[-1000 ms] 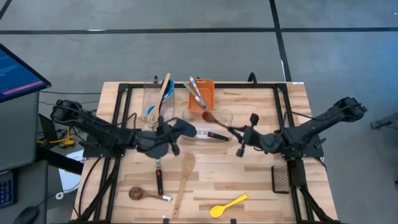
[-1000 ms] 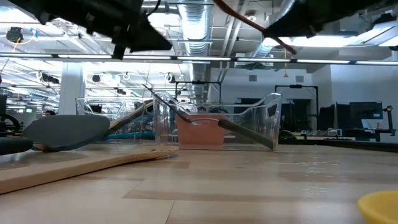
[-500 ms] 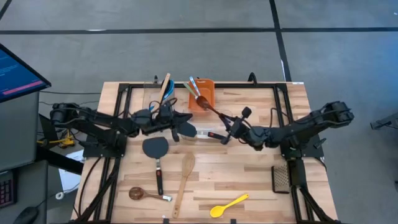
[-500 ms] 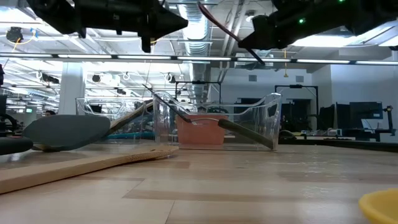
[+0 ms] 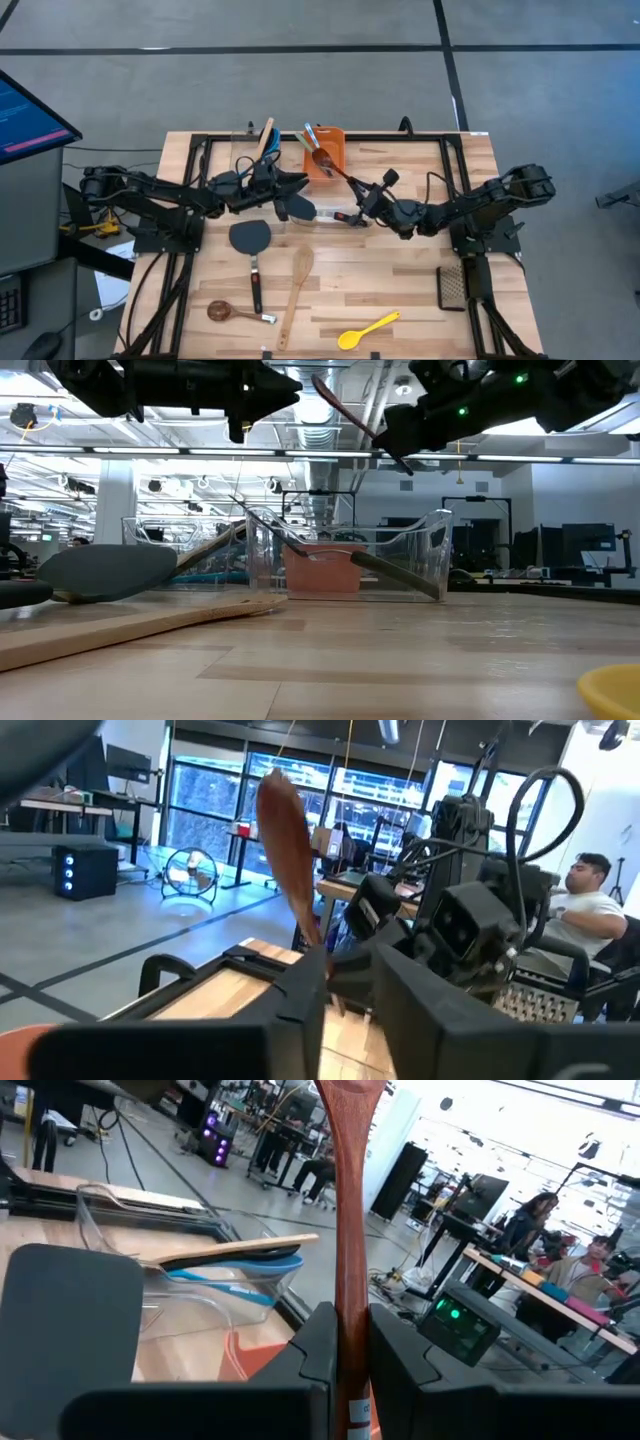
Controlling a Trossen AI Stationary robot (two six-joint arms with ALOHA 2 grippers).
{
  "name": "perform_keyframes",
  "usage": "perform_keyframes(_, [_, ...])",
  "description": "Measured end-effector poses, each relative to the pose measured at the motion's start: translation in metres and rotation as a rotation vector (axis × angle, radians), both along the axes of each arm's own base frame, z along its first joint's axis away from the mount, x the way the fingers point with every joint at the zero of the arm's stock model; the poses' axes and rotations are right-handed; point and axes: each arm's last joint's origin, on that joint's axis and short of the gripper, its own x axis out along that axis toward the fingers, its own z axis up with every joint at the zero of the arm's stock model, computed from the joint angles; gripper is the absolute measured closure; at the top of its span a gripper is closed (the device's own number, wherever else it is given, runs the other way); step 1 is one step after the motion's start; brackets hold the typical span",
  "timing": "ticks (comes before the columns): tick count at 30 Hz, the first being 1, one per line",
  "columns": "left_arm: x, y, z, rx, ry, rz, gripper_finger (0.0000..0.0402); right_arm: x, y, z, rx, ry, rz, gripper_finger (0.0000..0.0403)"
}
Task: Pick & Place Kitchen Items
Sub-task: Put the top dark brown spoon into the top transparent bin
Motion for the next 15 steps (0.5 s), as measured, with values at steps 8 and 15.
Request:
perform_keyframes(8, [0.0,0.001,0.0,-0.006,-0.005,0.032,0.0239,0.018,0.001,-0.006,-0.042,0.058,-0.029,0.0375])
perform_keyframes(15, [0.004,0.001,-0.006,-0.066,-0.007,0.026,0.0179,0.032,0.007,-0.008,-0.086,0.11,-0.066,0.0375])
